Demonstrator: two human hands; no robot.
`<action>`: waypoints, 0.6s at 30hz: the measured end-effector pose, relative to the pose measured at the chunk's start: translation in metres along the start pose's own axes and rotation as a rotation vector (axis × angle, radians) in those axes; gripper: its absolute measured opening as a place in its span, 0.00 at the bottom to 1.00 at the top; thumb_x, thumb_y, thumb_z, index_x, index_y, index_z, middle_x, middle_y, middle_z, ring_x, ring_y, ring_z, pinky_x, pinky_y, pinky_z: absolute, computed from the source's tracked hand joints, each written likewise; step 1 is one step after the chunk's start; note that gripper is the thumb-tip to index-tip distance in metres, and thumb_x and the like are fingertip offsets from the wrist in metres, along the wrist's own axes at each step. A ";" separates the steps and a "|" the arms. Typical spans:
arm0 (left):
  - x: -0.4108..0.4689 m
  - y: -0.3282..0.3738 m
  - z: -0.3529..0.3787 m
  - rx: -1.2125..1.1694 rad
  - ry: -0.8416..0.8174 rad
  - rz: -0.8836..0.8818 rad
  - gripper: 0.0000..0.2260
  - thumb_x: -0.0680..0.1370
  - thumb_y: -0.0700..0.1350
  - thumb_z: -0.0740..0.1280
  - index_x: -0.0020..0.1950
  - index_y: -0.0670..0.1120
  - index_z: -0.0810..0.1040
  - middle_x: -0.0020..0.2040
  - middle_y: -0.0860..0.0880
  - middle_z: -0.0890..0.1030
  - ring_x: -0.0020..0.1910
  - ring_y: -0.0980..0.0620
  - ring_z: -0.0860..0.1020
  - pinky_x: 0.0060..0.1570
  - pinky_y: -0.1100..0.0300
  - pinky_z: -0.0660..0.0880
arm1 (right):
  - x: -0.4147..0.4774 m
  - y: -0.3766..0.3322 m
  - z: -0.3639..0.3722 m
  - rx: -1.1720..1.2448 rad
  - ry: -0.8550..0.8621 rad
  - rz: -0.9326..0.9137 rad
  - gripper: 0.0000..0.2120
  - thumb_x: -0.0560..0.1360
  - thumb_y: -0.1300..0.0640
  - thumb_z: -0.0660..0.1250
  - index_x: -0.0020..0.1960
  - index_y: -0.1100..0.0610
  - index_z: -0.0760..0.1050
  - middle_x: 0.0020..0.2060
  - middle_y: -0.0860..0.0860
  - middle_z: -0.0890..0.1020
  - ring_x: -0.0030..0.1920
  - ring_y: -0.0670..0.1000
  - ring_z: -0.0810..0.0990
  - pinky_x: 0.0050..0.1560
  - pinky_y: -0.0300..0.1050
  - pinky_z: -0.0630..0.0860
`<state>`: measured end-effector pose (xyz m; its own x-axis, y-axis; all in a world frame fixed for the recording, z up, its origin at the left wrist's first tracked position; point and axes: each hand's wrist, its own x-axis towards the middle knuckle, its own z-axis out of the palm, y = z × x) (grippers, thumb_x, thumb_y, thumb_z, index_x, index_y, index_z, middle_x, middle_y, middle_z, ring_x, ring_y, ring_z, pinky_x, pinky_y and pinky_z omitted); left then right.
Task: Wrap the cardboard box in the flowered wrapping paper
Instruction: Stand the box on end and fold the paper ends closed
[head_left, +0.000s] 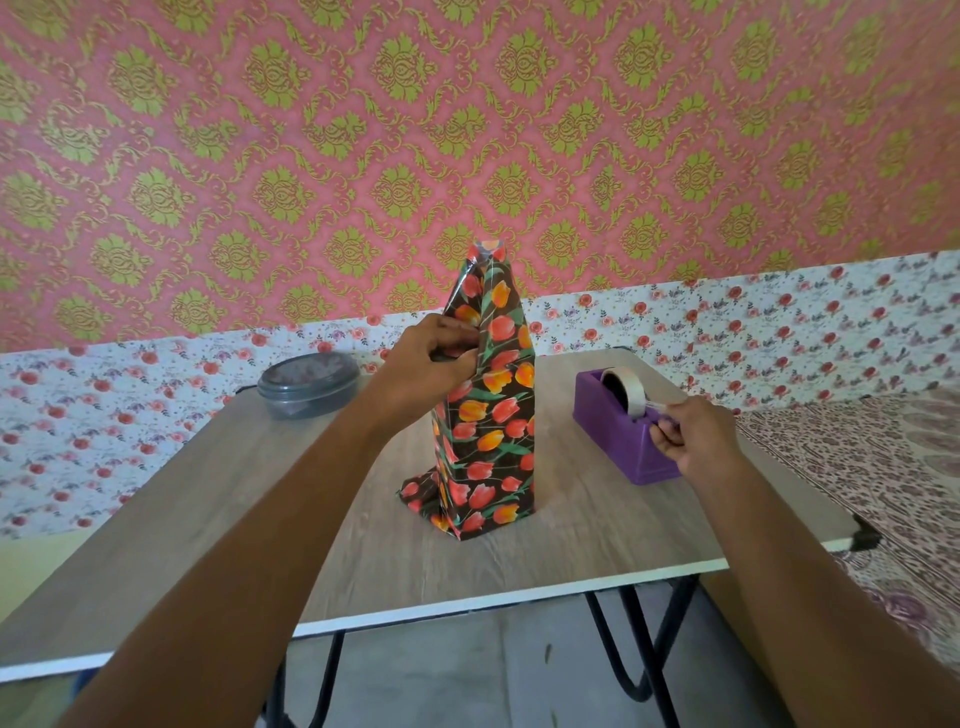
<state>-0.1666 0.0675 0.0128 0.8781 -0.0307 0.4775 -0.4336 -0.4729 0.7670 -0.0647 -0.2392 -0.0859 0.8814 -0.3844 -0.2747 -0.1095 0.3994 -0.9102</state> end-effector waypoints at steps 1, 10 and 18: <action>0.000 0.000 0.000 0.002 0.000 -0.003 0.06 0.79 0.46 0.71 0.55 0.51 0.84 0.58 0.54 0.78 0.50 0.63 0.81 0.49 0.65 0.81 | 0.000 0.000 -0.001 -0.001 -0.010 0.010 0.08 0.81 0.67 0.65 0.43 0.62 0.74 0.38 0.58 0.76 0.33 0.47 0.73 0.41 0.45 0.79; -0.001 0.004 0.001 0.027 0.007 -0.022 0.11 0.79 0.48 0.71 0.60 0.46 0.84 0.60 0.52 0.78 0.53 0.60 0.80 0.44 0.70 0.79 | -0.005 0.040 -0.015 -0.039 0.040 0.000 0.05 0.81 0.63 0.67 0.53 0.65 0.75 0.42 0.58 0.78 0.38 0.52 0.78 0.41 0.50 0.82; -0.004 0.010 0.003 0.059 -0.016 -0.014 0.13 0.81 0.46 0.70 0.63 0.44 0.81 0.62 0.49 0.74 0.56 0.59 0.78 0.47 0.72 0.77 | -0.047 0.072 -0.022 -0.124 0.070 -0.406 0.04 0.81 0.59 0.69 0.48 0.58 0.78 0.50 0.61 0.82 0.52 0.60 0.83 0.53 0.57 0.82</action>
<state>-0.1739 0.0605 0.0176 0.8872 -0.0379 0.4599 -0.4094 -0.5243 0.7466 -0.1240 -0.2105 -0.1450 0.8313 -0.5473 0.0972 0.1817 0.1023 -0.9780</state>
